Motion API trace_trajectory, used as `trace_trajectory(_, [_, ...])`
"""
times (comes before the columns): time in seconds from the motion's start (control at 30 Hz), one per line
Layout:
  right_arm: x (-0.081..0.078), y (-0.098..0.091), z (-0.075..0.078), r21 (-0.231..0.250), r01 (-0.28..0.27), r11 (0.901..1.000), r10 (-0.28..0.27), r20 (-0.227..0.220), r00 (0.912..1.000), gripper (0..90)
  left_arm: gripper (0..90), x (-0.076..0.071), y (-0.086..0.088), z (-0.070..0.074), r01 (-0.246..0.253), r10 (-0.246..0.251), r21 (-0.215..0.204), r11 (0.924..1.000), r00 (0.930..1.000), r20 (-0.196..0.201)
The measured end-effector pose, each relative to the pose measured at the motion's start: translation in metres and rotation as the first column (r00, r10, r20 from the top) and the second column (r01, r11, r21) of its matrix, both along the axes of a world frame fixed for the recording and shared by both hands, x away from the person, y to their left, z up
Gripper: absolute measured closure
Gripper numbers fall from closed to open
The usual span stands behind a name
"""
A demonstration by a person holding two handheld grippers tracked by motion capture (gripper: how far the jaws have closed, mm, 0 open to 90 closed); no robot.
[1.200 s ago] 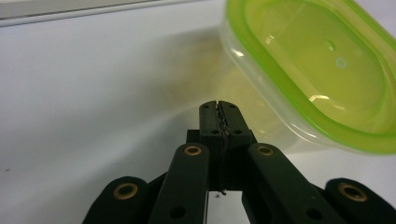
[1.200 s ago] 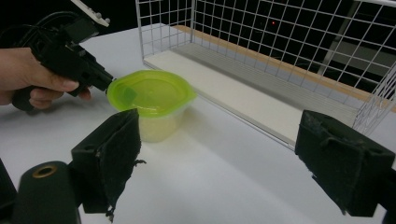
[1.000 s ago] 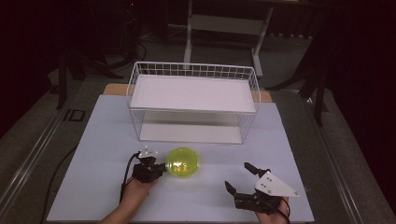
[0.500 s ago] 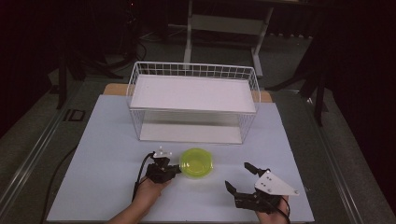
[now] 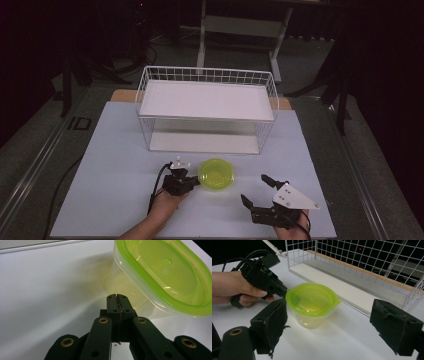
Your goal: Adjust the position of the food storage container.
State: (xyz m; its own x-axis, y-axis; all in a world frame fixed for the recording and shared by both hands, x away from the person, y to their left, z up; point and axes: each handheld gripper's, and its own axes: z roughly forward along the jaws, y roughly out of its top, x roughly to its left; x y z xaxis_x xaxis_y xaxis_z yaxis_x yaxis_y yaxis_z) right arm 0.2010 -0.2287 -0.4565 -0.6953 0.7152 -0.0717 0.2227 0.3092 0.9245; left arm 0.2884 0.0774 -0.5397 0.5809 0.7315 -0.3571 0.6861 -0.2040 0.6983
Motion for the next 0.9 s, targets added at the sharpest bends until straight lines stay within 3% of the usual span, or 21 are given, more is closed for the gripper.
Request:
trace_trajectory(0.07, [0.000, 0.000, 0.000, -0.001, 0.000, 1.0000, 0.000, -0.002, 1.0000, 14.4, 90.0, -0.001, 0.000, 0.000, 0.001, -0.001, 0.012, 0.9999, 1.0000, 0.002])
trace_trajectory(0.27, [0.001, 0.001, -0.001, -0.001, -0.007, 1.0000, 0.007, -0.021, 0.9998, 14.4, 89.8, -0.007, 0.014, 0.003, -0.025, 0.025, -0.004, 0.9997, 0.9995, 0.017])
trace_trajectory(0.43, [0.003, 0.004, -0.003, -0.019, -0.027, 0.9995, 0.026, -0.058, 0.9980, 14.4, 86.4, -0.022, 0.028, 0.007, 0.016, -0.016, 0.001, 0.9999, 0.9984, 0.054])
trace_trajectory(0.6, [0.003, 0.005, -0.002, -0.026, -0.031, 0.9992, 0.030, -0.053, 0.9981, 14.4, 79.1, -0.030, 0.038, 0.013, 0.039, -0.037, -0.025, 0.9989, 0.9959, 0.082])
trace_trajectory(0.63, [0.003, 0.006, -0.002, -0.026, -0.029, 0.9992, 0.028, -0.053, 0.9982, 14.4, 79.1, -0.034, 0.045, 0.018, 0.050, -0.046, -0.034, 0.9982, 0.9925, 0.113])
trace_trajectory(0.77, [0.002, 0.007, -0.001, -0.029, -0.038, 0.9988, 0.037, -0.058, 0.9977, 14.6, 58.8, -0.041, 0.053, 0.027, 0.118, -0.109, -0.049, 0.9918, 0.9817, 0.156])
trace_trajectory(0.83, [0.003, 0.007, -0.001, -0.030, -0.039, 0.9988, 0.037, -0.059, 0.9976, 14.8, 57.9, -0.044, 0.055, 0.031, 0.110, -0.099, -0.051, 0.9926, 0.9793, 0.176])
trace_trajectory(0.87, [0.002, 0.008, 0.000, -0.030, -0.037, 0.9989, 0.035, -0.059, 0.9976, 14.8, 41.2, -0.044, 0.055, 0.031, 0.114, -0.103, -0.055, 0.9920, 0.9800, 0.170])
trace_trajectory(0.9, [0.002, 0.008, 0.000, -0.028, -0.039, 0.9988, 0.037, -0.062, 0.9974, 14.8, 35.9, -0.043, 0.056, 0.032, 0.113, -0.101, -0.060, 0.9918, 0.9812, 0.165])
